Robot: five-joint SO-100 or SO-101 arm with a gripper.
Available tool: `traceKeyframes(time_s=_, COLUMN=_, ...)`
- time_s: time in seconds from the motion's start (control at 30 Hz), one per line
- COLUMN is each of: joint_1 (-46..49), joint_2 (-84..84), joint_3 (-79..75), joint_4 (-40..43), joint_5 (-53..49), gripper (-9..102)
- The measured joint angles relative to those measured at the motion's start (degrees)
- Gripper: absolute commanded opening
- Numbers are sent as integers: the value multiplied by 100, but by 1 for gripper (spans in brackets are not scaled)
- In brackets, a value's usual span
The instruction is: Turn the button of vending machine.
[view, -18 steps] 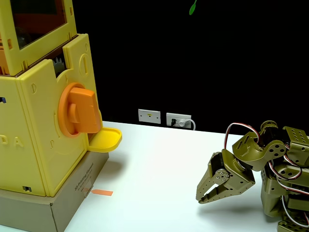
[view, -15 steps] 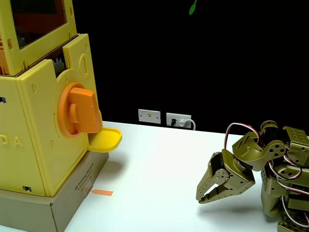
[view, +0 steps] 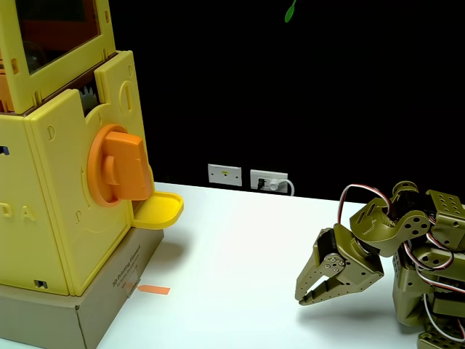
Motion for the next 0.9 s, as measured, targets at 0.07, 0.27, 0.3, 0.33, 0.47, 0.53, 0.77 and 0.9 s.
traceKeyframes(time_s=0.07, joint_1=44, joint_2=0, joint_3=0, joint_4=26, joint_5=0, gripper=0)
traceKeyframes(time_s=0.27, joint_1=26, joint_2=-9, joint_3=-18, joint_4=-782, joint_5=0, gripper=0)
traceKeyframes(time_s=0.3, joint_1=9, joint_2=-44, joint_3=-97, joint_4=-923, joint_5=0, gripper=0)
traceKeyframes(time_s=0.33, joint_1=-9, joint_2=-176, joint_3=-246, joint_4=-1011, joint_5=0, gripper=0)
traceKeyframes(time_s=0.47, joint_1=-44, joint_2=-1090, joint_3=-1397, joint_4=-1230, joint_5=-123, gripper=0)
traceKeyframes(time_s=0.53, joint_1=-97, joint_2=-1617, joint_3=-2171, joint_4=-1283, joint_5=-185, gripper=0)
traceKeyframes(time_s=0.77, joint_1=-114, joint_2=-1819, joint_3=-3639, joint_4=-2276, joint_5=53, gripper=0)
traceKeyframes(time_s=0.9, joint_1=-53, joint_2=-2065, joint_3=-4034, joint_4=-2417, joint_5=-149, gripper=1)
